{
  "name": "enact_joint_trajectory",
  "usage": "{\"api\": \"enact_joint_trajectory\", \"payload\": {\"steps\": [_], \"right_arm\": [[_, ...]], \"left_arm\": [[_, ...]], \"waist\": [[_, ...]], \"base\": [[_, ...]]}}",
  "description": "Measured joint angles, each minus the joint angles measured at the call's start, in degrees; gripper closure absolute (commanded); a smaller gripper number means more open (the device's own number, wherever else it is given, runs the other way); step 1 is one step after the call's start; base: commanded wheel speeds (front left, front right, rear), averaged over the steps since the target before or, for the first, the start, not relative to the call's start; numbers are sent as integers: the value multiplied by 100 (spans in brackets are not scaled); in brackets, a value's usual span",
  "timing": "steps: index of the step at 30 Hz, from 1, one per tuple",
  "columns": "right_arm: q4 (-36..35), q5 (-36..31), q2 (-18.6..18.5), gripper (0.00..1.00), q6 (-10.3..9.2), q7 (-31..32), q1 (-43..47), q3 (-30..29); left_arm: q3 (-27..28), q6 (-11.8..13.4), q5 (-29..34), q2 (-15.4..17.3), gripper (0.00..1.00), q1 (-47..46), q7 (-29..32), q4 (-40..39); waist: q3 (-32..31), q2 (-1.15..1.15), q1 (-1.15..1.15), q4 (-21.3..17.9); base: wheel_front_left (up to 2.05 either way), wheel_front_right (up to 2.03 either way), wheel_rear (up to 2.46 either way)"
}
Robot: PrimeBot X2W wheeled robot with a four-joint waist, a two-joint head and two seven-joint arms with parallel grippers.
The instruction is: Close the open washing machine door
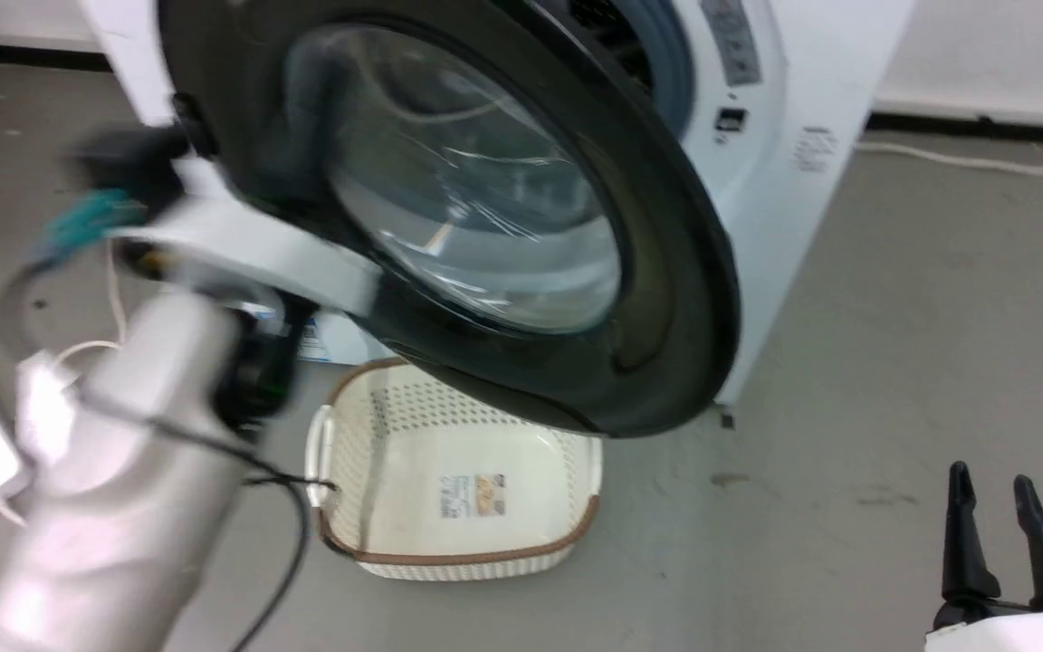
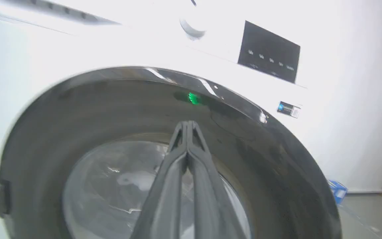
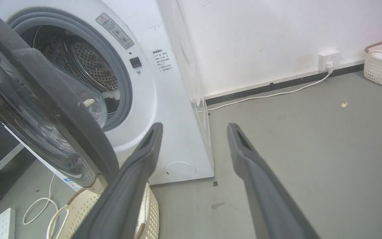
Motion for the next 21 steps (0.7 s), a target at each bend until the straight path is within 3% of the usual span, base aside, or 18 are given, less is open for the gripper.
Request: {"api": "enact_joint_trajectory", "payload": {"steps": [4, 8, 14, 21], "right_arm": [[1, 0, 0, 0, 0, 1, 2, 113], [8, 0, 0, 0, 0, 0, 50, 187], [16, 0, 0, 0, 0, 1, 209, 291], [69, 5, 0, 0, 0, 1, 223, 405]], "left_arm": [[1170, 556, 1215, 110, 100, 791, -7, -821], [1738, 803, 2052, 89, 100, 1806, -7, -1316], [2145, 783, 2387, -75, 100, 2986, -7, -1499], [1881, 488, 2437, -87, 100, 3972, 51, -1229]], "waist": [[-150, 0, 0, 177], [-294, 0, -1, 293], [-478, 0, -1, 405], [-584, 0, 0, 421]], "base": [[0, 0, 0], [0, 0, 0], [0, 0, 0], [0, 0, 0]]}}
